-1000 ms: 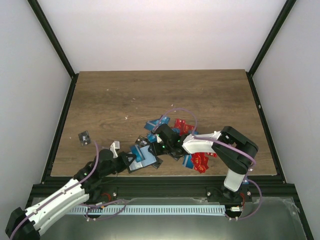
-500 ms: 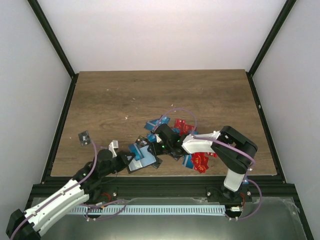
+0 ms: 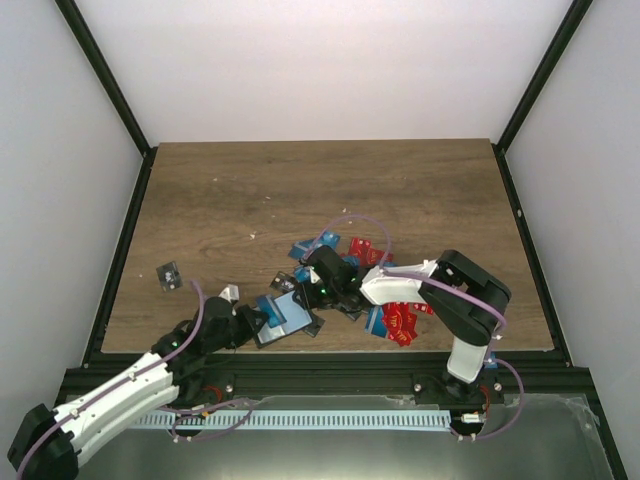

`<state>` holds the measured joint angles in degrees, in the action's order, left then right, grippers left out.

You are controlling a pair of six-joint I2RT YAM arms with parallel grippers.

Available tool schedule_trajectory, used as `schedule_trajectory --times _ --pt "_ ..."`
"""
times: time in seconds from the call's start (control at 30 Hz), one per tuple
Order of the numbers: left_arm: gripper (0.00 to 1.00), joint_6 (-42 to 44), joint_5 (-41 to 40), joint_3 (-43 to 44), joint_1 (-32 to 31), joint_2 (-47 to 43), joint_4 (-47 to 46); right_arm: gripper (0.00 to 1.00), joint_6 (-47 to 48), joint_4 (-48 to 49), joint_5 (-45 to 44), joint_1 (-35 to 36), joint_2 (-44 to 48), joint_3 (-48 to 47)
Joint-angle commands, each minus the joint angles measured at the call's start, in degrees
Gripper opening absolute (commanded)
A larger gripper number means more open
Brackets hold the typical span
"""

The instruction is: Put the credit cards into the card holder

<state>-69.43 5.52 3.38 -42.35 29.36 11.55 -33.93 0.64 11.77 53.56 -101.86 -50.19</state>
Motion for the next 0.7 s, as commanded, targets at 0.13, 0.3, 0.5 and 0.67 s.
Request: schedule_trajectory --times 0.13,0.3,0.5,0.67 --pt "0.04 0.2 0.9 -1.5 0.3 3.1 5.5 0.39 -0.7 -7.1 -1.7 -1.9 -3.3 0.8" --pt "0.04 0.4 0.9 -0.8 0.3 9.2 0.2 0.4 -1.2 -8.4 -1.8 -2.7 -3.1 0.4" --pt "0.04 1.6 0.6 1.0 0.3 18.3 -7.1 0.4 -2.2 -9.8 -2.6 -4.3 -2.4 0.8" --pt "0.04 3.7 0.5 4.2 0.5 27.4 -12.9 0.4 -2.2 -9.4 -2.6 -7.1 0.0 2.5"
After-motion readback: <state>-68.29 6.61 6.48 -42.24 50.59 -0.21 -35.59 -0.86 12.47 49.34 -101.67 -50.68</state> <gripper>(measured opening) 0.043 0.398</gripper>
